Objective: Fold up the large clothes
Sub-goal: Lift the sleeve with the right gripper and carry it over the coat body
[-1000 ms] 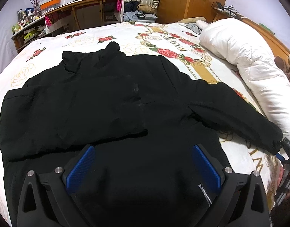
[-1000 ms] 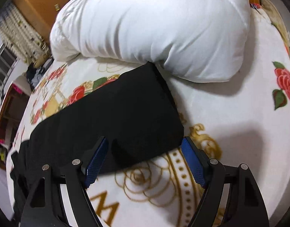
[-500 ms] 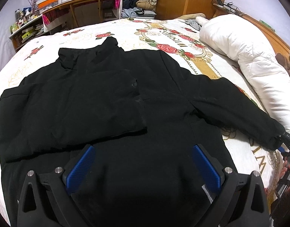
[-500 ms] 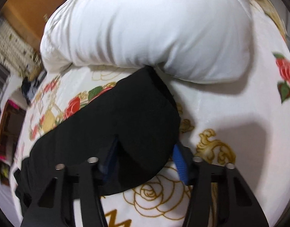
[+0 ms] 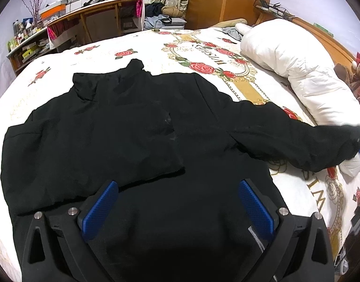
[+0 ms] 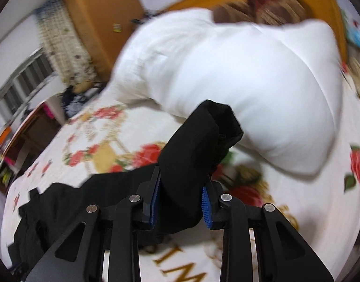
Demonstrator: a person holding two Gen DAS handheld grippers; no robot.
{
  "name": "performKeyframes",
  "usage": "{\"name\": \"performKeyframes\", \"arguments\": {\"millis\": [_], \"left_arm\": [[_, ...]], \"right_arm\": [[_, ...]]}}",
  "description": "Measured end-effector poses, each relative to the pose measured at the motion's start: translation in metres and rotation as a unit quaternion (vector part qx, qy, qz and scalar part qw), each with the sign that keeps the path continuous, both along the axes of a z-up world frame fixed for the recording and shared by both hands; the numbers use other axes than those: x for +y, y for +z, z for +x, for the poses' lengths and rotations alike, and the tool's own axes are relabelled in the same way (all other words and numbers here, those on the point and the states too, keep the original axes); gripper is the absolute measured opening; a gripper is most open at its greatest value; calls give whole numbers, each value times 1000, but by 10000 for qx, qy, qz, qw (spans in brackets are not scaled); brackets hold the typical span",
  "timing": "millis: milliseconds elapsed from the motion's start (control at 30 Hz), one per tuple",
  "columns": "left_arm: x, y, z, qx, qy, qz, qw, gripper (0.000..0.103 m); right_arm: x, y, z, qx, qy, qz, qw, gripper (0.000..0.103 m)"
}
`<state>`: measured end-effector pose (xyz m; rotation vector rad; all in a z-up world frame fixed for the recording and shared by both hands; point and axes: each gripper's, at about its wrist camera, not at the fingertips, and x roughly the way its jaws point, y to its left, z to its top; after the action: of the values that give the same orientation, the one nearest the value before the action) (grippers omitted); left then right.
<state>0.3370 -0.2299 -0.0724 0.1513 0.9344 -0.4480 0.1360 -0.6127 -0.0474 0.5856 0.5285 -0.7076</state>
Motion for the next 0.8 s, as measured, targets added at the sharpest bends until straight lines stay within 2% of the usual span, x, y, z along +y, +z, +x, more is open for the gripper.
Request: {"name": "performKeyframes", "arguments": {"millis": [100, 300, 667, 800], "left_arm": [[6, 4, 0, -33, 35, -73, 10000, 103], [16, 6, 3, 22, 57, -247, 9997, 103], [36, 5, 11, 37, 129, -431, 9990, 103], [42, 1, 12, 70, 72, -506, 9987, 103]], "right_arm": [[19, 21, 17, -155, 475, -234, 9985, 28], [62, 36, 61, -205, 1358, -450, 9895, 24], [134, 29, 115, -190, 2611, -569, 9635, 22], [157, 16, 133, -203, 3202, -212, 9469, 22]]}}
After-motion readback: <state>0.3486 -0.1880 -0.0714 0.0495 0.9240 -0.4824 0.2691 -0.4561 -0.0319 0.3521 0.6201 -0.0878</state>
